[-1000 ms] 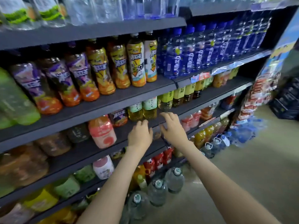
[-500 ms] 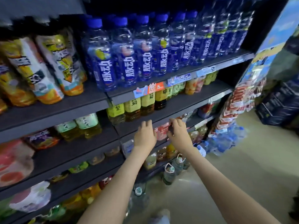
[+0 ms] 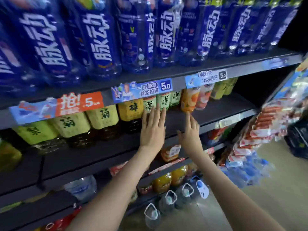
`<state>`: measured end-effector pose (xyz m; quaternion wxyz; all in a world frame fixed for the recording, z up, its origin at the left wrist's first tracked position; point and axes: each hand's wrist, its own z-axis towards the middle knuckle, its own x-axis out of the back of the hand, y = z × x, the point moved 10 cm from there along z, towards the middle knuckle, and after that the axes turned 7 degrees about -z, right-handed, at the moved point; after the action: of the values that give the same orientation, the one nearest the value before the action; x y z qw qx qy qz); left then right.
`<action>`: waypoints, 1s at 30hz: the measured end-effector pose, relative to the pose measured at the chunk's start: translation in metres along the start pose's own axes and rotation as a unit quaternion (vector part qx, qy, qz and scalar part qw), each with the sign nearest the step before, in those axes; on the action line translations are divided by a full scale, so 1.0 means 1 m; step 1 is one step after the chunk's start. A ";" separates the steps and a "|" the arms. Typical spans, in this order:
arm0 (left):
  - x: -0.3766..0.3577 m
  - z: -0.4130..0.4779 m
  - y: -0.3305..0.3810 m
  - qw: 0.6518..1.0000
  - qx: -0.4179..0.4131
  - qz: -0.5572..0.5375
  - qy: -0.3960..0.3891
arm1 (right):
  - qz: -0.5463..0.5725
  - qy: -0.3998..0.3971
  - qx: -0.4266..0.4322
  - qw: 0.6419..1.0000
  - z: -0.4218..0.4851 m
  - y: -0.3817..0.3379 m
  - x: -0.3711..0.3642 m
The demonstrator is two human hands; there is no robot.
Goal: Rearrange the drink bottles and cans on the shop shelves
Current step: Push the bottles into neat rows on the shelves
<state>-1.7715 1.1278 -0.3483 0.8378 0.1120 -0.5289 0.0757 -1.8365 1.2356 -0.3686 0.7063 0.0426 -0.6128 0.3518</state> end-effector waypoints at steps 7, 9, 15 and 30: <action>-0.046 0.041 -0.021 0.975 0.085 0.198 0.061 | -0.090 0.004 0.223 0.971 0.066 -0.021 -0.044; -0.046 0.042 -0.024 0.968 0.087 0.219 0.089 | -0.110 0.003 0.249 0.962 0.072 -0.025 -0.052; -0.033 0.040 -0.015 0.968 0.071 0.199 0.136 | -0.025 -0.001 0.296 0.955 0.071 -0.032 -0.055; 0.010 0.000 -0.002 0.962 0.090 0.164 0.197 | 0.114 0.000 0.288 0.951 0.041 -0.073 -0.034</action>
<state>-1.7664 1.1263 -0.3396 0.8880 0.0819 -0.3554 0.2799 -1.8307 1.1458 -0.3617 0.6188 0.1742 -0.4865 0.5917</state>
